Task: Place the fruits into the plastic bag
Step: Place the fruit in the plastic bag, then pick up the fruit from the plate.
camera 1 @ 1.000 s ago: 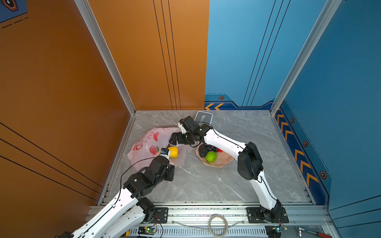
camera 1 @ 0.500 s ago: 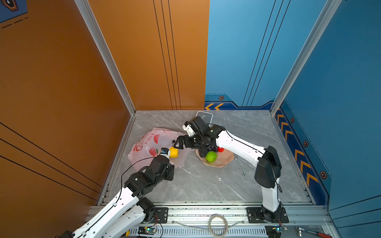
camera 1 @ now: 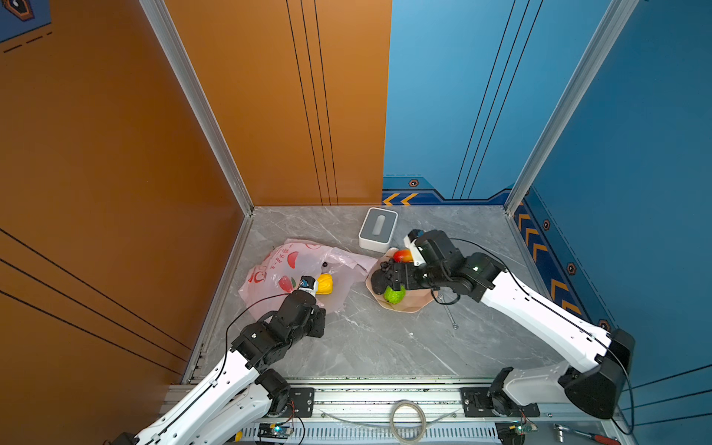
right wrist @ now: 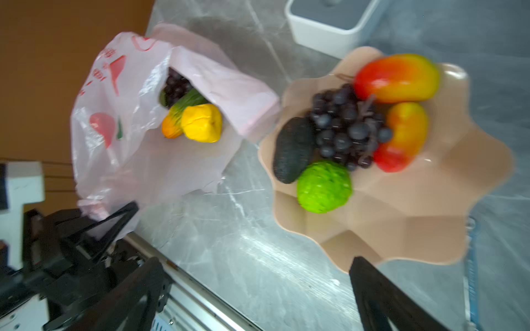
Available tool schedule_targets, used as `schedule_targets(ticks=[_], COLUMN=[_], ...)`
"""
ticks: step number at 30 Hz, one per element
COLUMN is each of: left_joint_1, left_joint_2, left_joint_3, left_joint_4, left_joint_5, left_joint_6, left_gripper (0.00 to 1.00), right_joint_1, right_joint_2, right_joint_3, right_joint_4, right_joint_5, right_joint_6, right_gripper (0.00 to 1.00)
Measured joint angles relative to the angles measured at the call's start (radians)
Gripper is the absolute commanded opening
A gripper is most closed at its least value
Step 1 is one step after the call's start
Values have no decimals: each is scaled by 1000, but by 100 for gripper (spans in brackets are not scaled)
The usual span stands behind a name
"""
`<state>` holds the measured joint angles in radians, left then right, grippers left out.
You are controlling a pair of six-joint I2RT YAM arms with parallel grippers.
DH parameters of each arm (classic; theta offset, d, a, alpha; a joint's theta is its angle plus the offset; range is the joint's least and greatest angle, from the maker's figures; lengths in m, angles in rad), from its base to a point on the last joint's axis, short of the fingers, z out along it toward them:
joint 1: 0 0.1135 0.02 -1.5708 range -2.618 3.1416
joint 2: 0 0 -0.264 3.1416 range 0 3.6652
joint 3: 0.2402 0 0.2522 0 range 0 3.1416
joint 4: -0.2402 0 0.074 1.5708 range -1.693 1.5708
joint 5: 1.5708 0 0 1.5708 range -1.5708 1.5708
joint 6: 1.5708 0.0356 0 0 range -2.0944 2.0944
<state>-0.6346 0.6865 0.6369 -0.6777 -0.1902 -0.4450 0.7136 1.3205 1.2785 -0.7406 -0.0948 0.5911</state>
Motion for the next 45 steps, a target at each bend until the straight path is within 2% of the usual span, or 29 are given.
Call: schedule_targets(ticks=[6,14,24,38,45], left_joint_1=[0,0,0,0,0], left_joint_2=[0,0,0,-8,-8], left_joint_3=[0,0,0,0,0], left_joint_4=[0,0,0,0,0], left_joint_5=[0,0,0,0,0], left_joint_6=[0,0,0,0,0], left_gripper=[0,0,0,0,0], right_joint_1=[-135,-217,-225,-191,-190], right_joint_2=[-77,-18,134,336,381], right_joint_3=[-186,-294,-311,-298,-271], right_joint_4=[39,172,322,436,464], right_joint_5=[-26,-144,-246,-277,-279], right_joint_6=[21,38,47,64,68], right_gripper=[100,100,100,100,93])
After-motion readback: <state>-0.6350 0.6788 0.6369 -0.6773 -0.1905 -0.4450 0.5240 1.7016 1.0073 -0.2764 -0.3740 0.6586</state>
